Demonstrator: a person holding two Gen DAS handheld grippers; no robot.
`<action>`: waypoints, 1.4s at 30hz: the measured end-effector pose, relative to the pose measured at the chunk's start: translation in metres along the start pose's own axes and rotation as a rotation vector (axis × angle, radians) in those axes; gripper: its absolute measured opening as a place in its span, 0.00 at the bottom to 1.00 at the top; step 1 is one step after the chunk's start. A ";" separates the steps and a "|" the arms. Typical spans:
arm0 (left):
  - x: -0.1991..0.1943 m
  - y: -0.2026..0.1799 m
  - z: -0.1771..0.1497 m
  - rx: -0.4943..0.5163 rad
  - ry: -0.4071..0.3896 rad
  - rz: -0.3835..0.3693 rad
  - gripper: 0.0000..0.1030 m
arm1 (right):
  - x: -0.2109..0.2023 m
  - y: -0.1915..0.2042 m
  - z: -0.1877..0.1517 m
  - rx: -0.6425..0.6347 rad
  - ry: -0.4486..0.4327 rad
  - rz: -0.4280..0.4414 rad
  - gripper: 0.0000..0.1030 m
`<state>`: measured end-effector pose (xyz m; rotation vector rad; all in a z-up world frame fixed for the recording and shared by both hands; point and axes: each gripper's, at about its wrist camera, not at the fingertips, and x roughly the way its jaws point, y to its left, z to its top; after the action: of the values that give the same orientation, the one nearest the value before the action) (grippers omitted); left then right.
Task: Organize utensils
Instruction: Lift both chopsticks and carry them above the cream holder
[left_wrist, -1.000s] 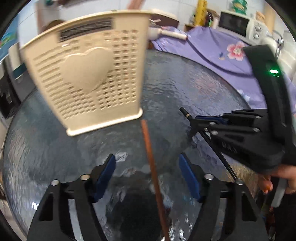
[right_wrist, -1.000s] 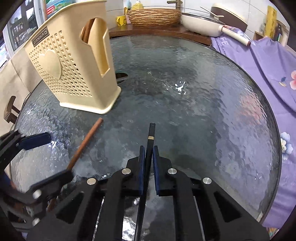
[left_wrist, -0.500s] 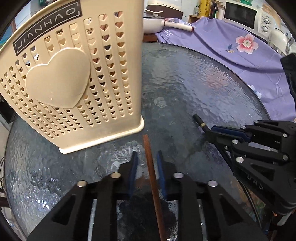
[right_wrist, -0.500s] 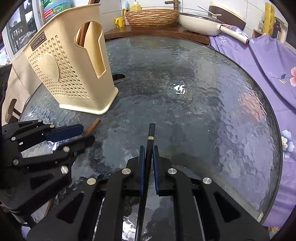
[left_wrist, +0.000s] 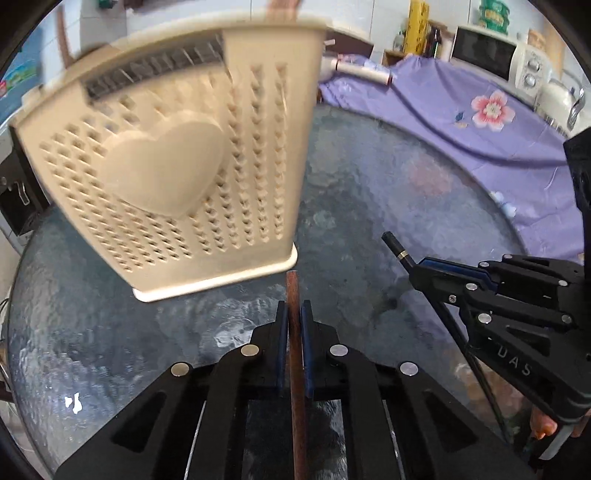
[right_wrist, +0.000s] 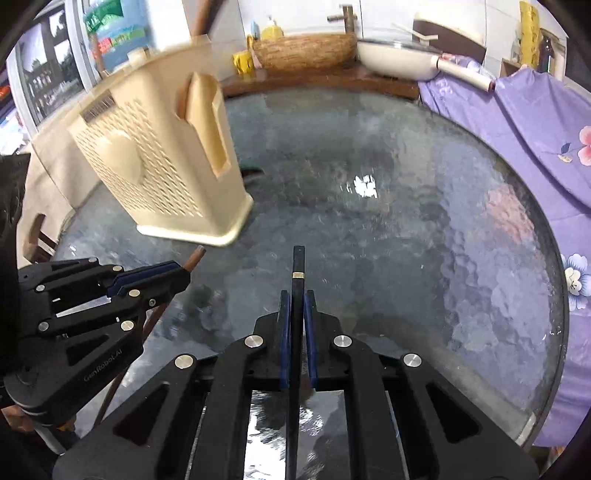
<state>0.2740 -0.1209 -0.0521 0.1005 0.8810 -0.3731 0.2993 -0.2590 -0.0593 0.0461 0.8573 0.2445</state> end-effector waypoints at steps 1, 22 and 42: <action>-0.008 0.000 0.002 -0.002 -0.018 -0.010 0.07 | -0.010 0.003 0.002 -0.003 -0.027 0.010 0.08; -0.173 0.030 -0.007 -0.031 -0.326 -0.125 0.07 | -0.156 0.069 0.019 -0.110 -0.319 0.213 0.08; -0.222 0.032 0.026 0.009 -0.456 -0.131 0.07 | -0.182 0.088 0.057 -0.181 -0.362 0.231 0.08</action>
<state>0.1766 -0.0358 0.1331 -0.0350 0.4355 -0.4981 0.2111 -0.2128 0.1252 0.0191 0.4660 0.5133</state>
